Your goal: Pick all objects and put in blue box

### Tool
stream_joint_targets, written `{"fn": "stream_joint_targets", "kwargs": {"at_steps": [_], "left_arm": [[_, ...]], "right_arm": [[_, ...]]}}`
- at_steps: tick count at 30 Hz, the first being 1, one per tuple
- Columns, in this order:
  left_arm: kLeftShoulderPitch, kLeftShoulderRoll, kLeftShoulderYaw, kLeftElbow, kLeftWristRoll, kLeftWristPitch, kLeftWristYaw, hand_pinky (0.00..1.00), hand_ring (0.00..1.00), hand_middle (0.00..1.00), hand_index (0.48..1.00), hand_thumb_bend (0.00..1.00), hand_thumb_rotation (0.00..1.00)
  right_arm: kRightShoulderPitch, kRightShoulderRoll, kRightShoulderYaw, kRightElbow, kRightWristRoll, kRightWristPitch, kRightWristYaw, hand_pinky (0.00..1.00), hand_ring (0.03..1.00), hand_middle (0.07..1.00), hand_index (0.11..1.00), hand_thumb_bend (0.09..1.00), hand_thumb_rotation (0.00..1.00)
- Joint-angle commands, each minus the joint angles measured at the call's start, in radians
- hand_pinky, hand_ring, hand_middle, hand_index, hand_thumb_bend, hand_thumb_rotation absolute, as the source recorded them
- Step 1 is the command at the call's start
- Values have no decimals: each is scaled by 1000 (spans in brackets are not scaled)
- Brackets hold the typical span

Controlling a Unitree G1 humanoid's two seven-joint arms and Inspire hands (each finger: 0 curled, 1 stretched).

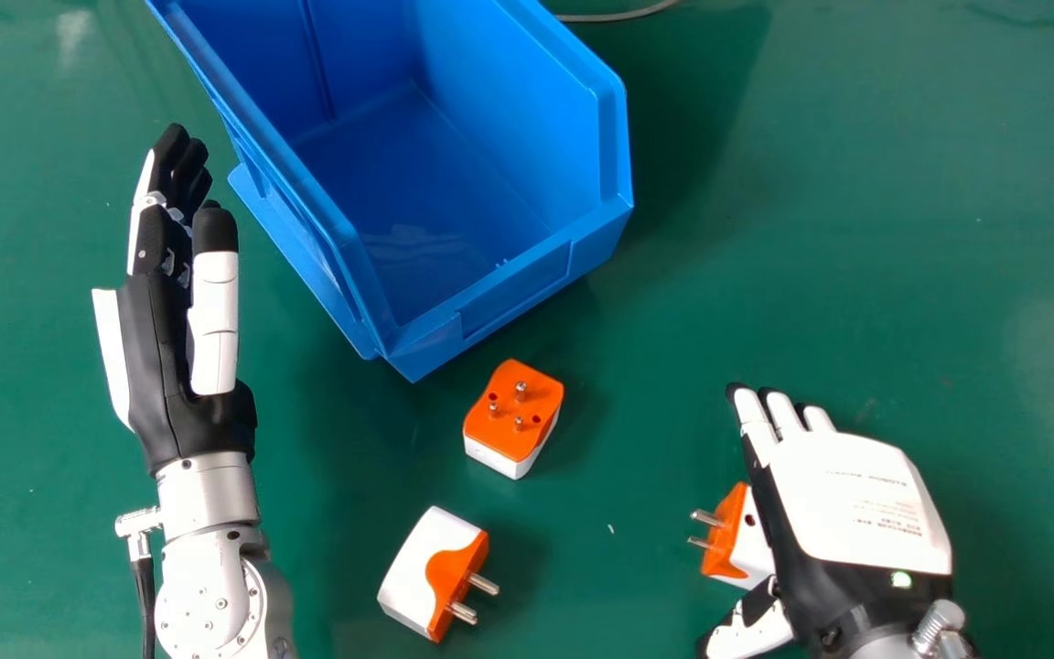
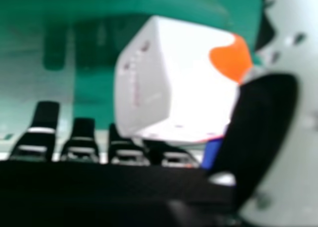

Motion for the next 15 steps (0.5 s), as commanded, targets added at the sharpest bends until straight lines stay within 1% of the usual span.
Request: {"fn": "stream_joint_targets", "kwargs": {"at_steps": [1,2,4,6,7,9,12,13,14,15], "left_arm": [[-3,2,-3,-14,4,-6,-2,933,932,912,887,827,818],[-2,3,-3,-15,5,-5,-2,933,932,911,886,824,817],[-3,3,-3,-16,3,-4,-3,933,932,911,886,824,817],[-3,3,-4,-14,5,-5,-2,935,933,912,886,819,816],[-3,4,-4,-13,7,-5,0,935,933,912,886,819,816],[-4,6,-3,-10,10,-6,3,935,933,912,886,816,817],[-3,5,-4,-13,8,-4,2,933,932,912,886,819,820],[-3,5,-4,-15,8,-2,1,933,932,912,886,819,820],[-3,5,-4,-16,6,-2,-1,934,932,911,884,818,819],[-4,5,-3,-15,4,-3,-2,935,932,911,884,818,819]], "right_arm": [[-10,-19,-9,-2,1,-10,-34,753,909,926,907,760,82],[-12,-25,-10,3,2,-12,-39,738,901,919,893,744,65],[-16,-35,-13,8,8,-15,-42,738,901,919,893,744,65],[-22,-48,-16,9,6,-17,-38,688,883,905,866,692,41],[-25,-53,-15,10,1,-15,-32,688,883,905,866,692,41],[-32,-58,-17,7,-5,-10,-8,631,855,883,838,674,26],[-34,-60,-22,11,5,-10,-13,567,817,853,806,644,13],[-33,-58,-26,14,16,-12,-26,567,817,853,806,644,13],[-35,-56,-30,18,27,-13,-34,538,789,836,788,632,10],[-39,-54,-33,24,36,-12,-40,495,724,806,768,607,8]]}}
